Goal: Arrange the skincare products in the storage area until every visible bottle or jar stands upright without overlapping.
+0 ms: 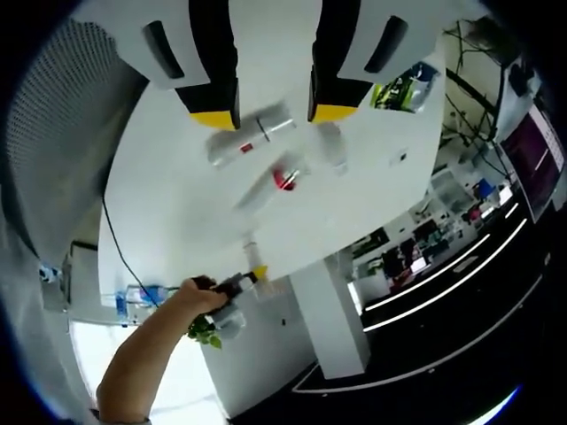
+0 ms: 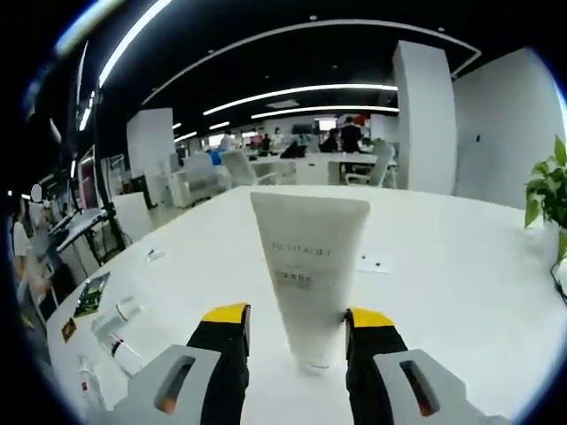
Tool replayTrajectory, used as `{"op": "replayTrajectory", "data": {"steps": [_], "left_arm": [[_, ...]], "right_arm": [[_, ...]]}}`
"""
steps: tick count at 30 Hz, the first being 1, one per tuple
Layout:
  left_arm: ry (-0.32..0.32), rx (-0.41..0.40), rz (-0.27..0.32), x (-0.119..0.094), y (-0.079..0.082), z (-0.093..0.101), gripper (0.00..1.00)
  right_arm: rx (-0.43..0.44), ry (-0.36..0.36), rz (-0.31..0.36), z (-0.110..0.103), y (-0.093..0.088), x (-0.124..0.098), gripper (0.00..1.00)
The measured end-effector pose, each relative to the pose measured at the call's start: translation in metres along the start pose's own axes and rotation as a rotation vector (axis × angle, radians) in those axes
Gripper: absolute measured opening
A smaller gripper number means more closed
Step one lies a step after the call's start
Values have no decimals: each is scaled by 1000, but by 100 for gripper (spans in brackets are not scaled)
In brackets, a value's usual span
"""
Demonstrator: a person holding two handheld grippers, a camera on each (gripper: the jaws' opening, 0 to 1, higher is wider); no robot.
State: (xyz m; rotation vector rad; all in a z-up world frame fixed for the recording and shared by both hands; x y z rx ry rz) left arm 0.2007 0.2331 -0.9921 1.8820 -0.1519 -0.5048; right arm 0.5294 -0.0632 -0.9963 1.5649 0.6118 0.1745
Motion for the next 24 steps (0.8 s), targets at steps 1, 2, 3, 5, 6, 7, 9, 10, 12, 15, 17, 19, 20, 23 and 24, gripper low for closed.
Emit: {"op": "replayTrajectory", "data": {"steps": [1, 2, 3, 5, 6, 7, 9, 10, 12, 15, 17, 19, 20, 23, 24], "left_arm": [[1, 2, 2, 0, 0, 0, 32], [3, 1, 8, 0, 1, 0, 33], [3, 2, 7, 0, 1, 0, 33], [3, 7, 4, -1, 1, 0, 34], [3, 11, 4, -1, 1, 0, 34], [3, 15, 5, -1, 1, 1, 34], [2, 22, 5, -1, 2, 1, 34], [1, 24, 5, -1, 2, 1, 34], [1, 31, 12, -2, 3, 1, 34], [1, 35, 14, -2, 3, 2, 34], [-6, 41, 13, -2, 3, 3, 34], [-13, 45, 9, -2, 2, 4, 35], [-18, 48, 8, -2, 2, 5, 35], [-21, 55, 7, -2, 2, 5, 35], [-23, 56, 4, -2, 2, 5, 35]], "right_arm": [[14, 15, -21, -6, -4, -6, 45], [17, 19, -33, -9, -5, -11, 45], [8, 31, -45, -13, -8, -16, 43], [-3, 34, -69, -20, -12, -23, 41], [-1, 30, -72, -22, -14, -25, 43], [7, 28, -78, -24, -16, -27, 44], [8, 22, -94, -27, -19, -30, 45], [6, 21, -101, -29, -20, -31, 44], [15, 28, -134, -39, -24, -34, 43], [-27, 109, -165, -61, -26, -35, 43], [-66, 199, -185, -80, -26, -32, 44], [-133, 307, -238, -99, -27, -28, 44], [-189, 347, -247, -106, -26, -25, 45], [-301, 431, -273, -118, -21, -12, 49], [-315, 433, -270, -117, -19, -10, 48]]}}
Point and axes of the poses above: the point that each gripper's makers call its tool centre point, and the gripper's own axes: x roughly forward along the fingers, z roughly to its right, y roughly out of its top, the point moved 9 cm from there along -x, roughly backward along the fingers, and after that the axes turned 11 degrees about z, right-handed, at the moved point
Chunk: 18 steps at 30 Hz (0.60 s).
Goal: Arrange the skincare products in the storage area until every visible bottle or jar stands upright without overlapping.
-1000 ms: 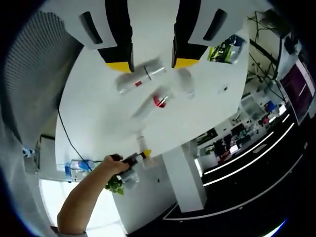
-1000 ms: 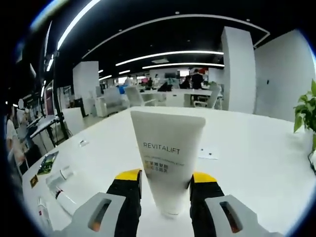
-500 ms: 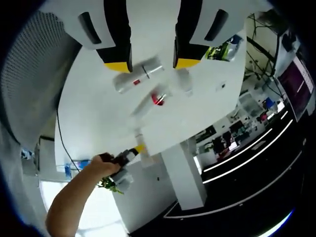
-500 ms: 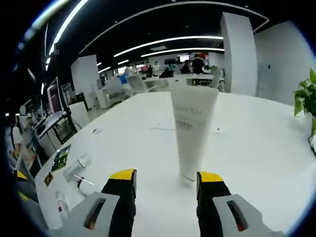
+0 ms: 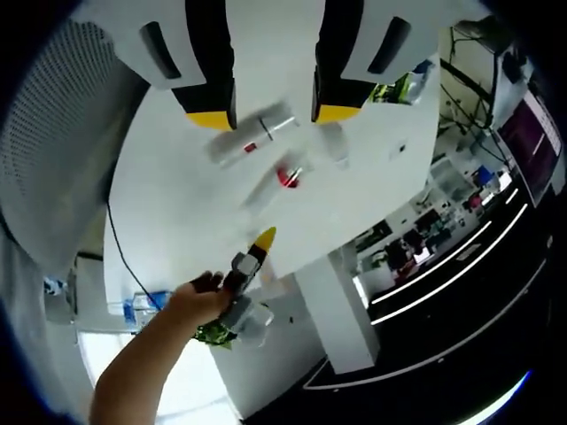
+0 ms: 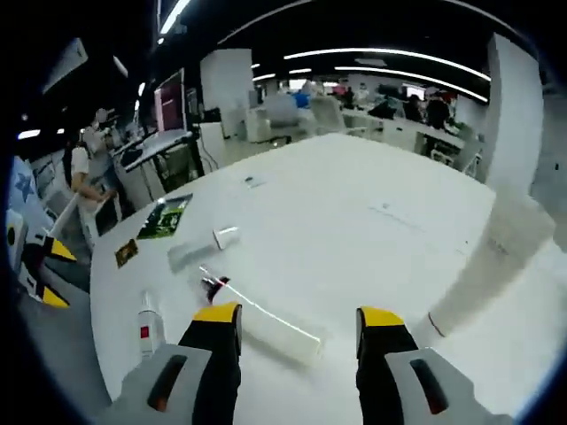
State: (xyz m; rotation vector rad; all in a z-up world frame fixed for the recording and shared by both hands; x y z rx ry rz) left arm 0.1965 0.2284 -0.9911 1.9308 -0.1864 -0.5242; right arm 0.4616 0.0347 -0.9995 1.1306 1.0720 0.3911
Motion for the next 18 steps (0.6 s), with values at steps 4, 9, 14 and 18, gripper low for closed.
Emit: {"op": "replayTrajectory", "data": {"steps": [4, 9, 14, 18], "left_arm": [[5, 5, 1, -1, 0, -1, 34], [13, 7, 7, -2, 0, -2, 34], [-3, 9, -7, 0, -1, 1, 34], [-7, 2, -12, 1, -2, 1, 34]], "right_arm": [[108, -126, -84, 31, -7, -1, 44], [381, -518, -21, 70, -21, -31, 43], [407, -683, 77, 89, -15, -40, 49], [450, -751, 121, 97, -6, -31, 57]]}}
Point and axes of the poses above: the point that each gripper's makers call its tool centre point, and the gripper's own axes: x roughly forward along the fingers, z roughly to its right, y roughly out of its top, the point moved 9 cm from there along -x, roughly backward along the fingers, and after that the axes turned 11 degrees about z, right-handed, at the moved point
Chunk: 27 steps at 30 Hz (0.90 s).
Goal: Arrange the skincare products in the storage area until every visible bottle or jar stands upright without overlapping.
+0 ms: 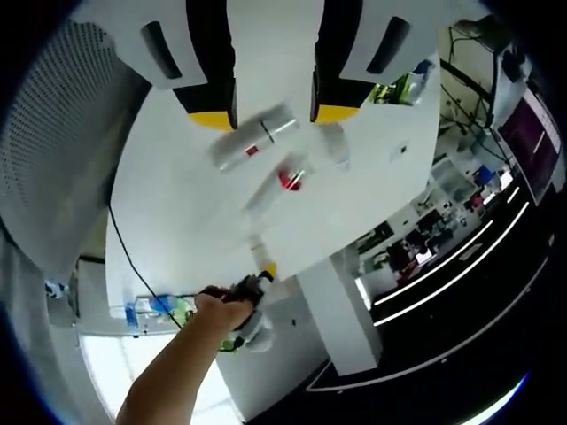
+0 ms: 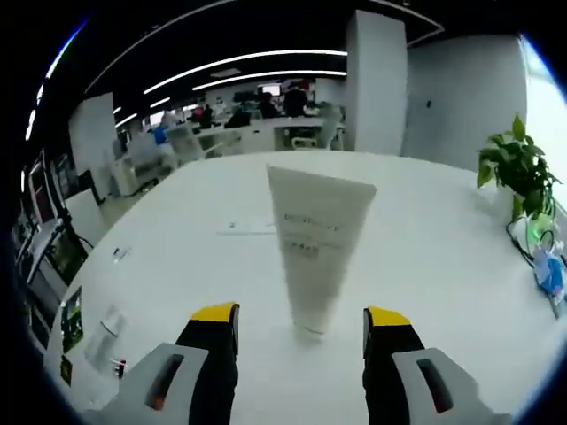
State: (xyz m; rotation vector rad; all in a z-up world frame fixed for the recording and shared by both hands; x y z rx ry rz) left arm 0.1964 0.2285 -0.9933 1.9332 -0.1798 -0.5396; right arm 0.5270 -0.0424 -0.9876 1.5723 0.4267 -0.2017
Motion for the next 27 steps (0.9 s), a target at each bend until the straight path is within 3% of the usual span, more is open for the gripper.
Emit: {"op": "replayTrajectory", "data": {"steps": [5, 7, 11, 14, 17, 23, 27], "left_arm": [[-9, -8, -20, 1, -3, 1, 33], [-10, -9, -25, 2, -4, 1, 32], [-13, -13, -34, 2, -5, 1, 32], [-12, -15, -36, 2, -5, 1, 31], [-16, -15, -40, 3, -6, 2, 32], [-15, -17, -37, 3, -5, 2, 32], [-13, -17, -37, 2, -5, 1, 32]], "right_arm": [[72, -27, 28, -10, 2, 10, 56], [28, -53, 47, -9, 5, 16, 56], [30, -76, 51, -5, 5, 24, 55], [14, -78, 36, -1, 4, 26, 44], [-4, -57, 40, -3, 6, 25, 36], [-32, -38, 38, -1, 6, 26, 35], [-64, 14, 32, 2, 6, 25, 34]]}}
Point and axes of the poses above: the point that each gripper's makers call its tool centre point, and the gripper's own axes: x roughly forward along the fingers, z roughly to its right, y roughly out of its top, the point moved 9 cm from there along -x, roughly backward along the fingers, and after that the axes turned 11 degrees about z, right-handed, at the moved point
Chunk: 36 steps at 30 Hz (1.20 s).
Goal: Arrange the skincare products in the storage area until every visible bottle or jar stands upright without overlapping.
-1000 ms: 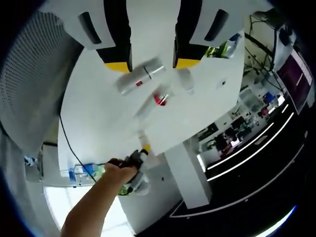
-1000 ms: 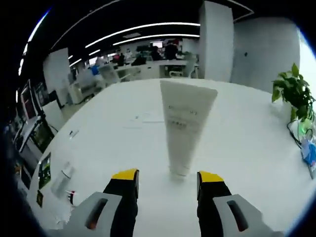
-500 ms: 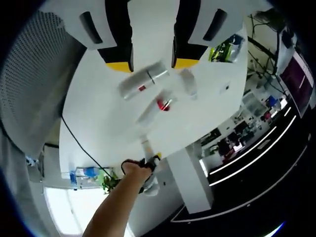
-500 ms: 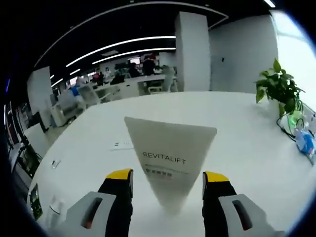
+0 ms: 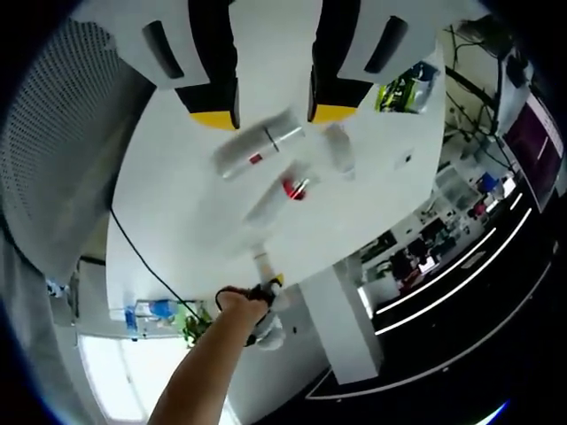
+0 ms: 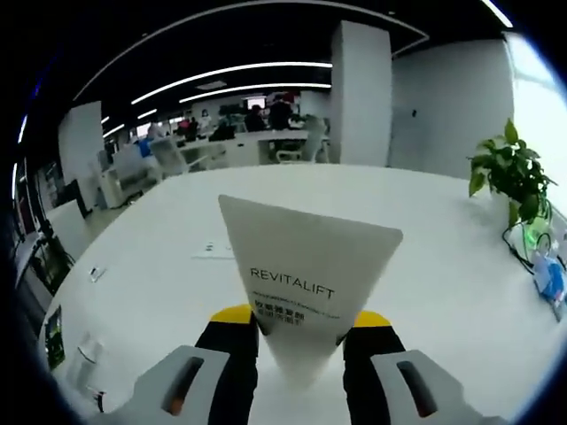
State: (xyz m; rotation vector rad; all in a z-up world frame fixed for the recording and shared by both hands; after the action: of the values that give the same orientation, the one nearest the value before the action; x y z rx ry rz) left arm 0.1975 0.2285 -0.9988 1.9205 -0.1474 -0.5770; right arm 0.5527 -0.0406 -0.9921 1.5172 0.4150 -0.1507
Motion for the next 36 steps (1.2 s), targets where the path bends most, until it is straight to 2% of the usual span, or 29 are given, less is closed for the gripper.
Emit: {"op": "replayTrajectory", "data": {"steps": [6, 15, 24, 28, 33, 36], "left_arm": [[-2, 1, 4, 0, 1, 0, 32], [-1, 1, 9, 0, 1, 0, 32], [2, 3, 12, 0, 1, 0, 32], [7, 4, 15, -1, 1, -1, 33], [11, 8, 20, -1, 2, -1, 33], [17, 12, 22, -1, 2, -2, 33]], "right_arm": [[-28, 79, -12, 4, 0, 2, 33], [-42, 160, -29, 8, 1, 4, 33], [-55, 170, -30, 9, 3, 2, 35], [-53, 168, -23, 11, 4, -1, 42], [-51, 183, -69, 14, -3, -14, 47], [-79, 208, -92, 15, -11, -23, 51]]}}
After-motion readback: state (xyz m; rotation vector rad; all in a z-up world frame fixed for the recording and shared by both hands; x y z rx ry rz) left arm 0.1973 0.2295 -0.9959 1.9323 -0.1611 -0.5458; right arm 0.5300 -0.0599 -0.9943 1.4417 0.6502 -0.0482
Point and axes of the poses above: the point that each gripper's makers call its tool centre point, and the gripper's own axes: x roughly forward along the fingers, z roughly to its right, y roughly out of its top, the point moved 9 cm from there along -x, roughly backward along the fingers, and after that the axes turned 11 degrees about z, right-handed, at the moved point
